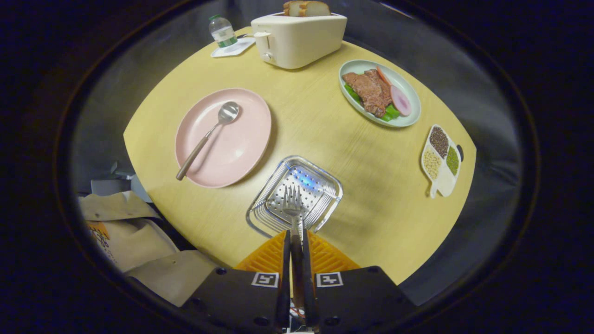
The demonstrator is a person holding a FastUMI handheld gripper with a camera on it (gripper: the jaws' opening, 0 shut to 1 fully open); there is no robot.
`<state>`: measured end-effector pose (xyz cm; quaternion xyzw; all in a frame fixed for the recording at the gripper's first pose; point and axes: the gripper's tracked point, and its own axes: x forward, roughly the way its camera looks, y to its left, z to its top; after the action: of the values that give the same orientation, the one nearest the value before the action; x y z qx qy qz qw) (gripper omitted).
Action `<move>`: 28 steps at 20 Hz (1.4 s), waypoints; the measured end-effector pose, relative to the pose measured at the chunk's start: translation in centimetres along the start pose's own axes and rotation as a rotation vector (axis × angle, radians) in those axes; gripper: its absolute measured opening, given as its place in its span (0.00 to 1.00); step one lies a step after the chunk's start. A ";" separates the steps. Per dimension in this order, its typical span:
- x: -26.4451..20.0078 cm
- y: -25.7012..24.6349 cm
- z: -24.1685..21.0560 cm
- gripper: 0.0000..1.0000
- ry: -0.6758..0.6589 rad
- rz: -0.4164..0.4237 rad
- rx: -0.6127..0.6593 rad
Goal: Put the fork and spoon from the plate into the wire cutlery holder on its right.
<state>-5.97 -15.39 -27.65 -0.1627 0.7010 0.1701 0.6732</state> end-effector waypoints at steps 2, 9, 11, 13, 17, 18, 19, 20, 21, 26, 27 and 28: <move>-0.2 -0.2 0.4 0.21 -0.040 -0.015 0.017; -2.3 0.2 3.4 0.90 -0.279 -0.071 0.144; -3.0 0.8 4.2 0.93 -0.352 -0.096 0.184; -3.6 1.6 5.0 0.93 -0.421 -0.119 0.203; -4.4 3.8 6.6 0.93 -0.566 -0.167 0.244; -4.5 4.6 7.1 0.93 -0.598 -0.164 0.263; -4.6 5.4 7.4 0.93 -0.630 -0.161 0.278; -4.7 6.0 7.7 0.93 -0.652 -0.162 0.295; -4.7 6.5 8.2 0.94 -0.683 -0.168 0.314; -4.8 9.0 10.0 0.97 -0.800 -0.205 0.327; -4.9 9.3 10.3 0.99 -0.820 -0.222 0.330; -5.0 9.6 10.6 1.00 -0.841 -0.252 0.331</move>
<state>-0.71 -1.96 -22.80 -0.0537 0.3597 0.0241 0.9312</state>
